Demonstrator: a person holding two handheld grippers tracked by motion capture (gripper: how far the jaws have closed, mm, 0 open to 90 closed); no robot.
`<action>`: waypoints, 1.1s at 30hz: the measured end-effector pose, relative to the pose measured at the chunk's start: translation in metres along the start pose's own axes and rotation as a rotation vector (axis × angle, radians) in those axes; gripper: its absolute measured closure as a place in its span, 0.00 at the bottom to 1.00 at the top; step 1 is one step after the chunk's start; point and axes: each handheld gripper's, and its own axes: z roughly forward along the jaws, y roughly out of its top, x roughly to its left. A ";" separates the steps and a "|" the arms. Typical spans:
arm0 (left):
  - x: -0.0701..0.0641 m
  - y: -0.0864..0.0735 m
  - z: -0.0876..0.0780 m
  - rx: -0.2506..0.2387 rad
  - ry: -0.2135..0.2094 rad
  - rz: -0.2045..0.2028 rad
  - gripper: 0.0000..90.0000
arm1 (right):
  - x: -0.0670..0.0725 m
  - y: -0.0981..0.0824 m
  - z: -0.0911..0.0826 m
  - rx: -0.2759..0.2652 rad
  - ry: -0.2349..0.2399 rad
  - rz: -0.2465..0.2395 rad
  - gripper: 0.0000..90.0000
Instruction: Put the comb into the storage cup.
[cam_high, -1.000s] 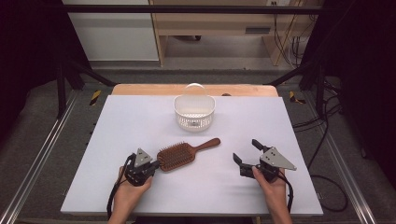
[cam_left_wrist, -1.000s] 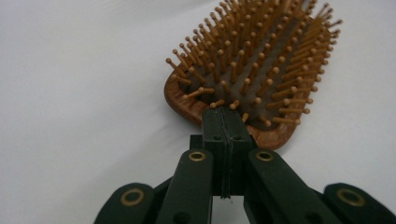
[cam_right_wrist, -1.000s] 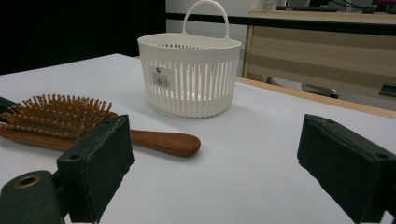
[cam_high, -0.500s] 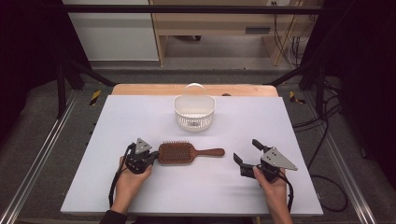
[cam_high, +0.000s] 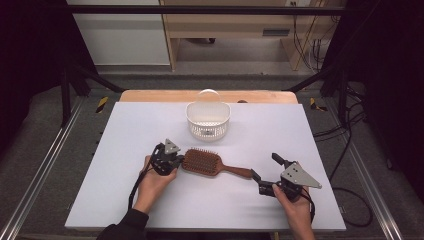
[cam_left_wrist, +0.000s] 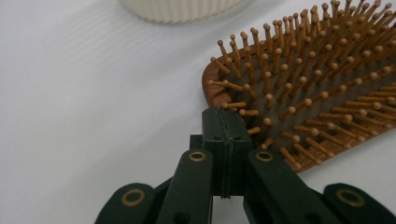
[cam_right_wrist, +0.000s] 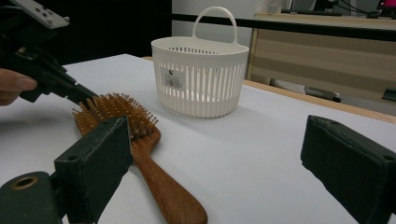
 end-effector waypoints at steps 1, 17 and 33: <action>-0.003 0.003 0.003 0.001 -0.004 0.006 1.00 | 0.000 0.000 -0.003 -0.001 -0.004 -0.004 0.09; -0.065 0.038 0.036 -0.007 -0.108 0.113 1.00 | -0.011 0.001 -0.019 -0.030 -0.052 0.051 0.08; -0.019 -0.028 -0.053 -0.273 0.036 -0.011 1.00 | -0.009 0.000 -0.013 0.038 -0.061 0.029 0.07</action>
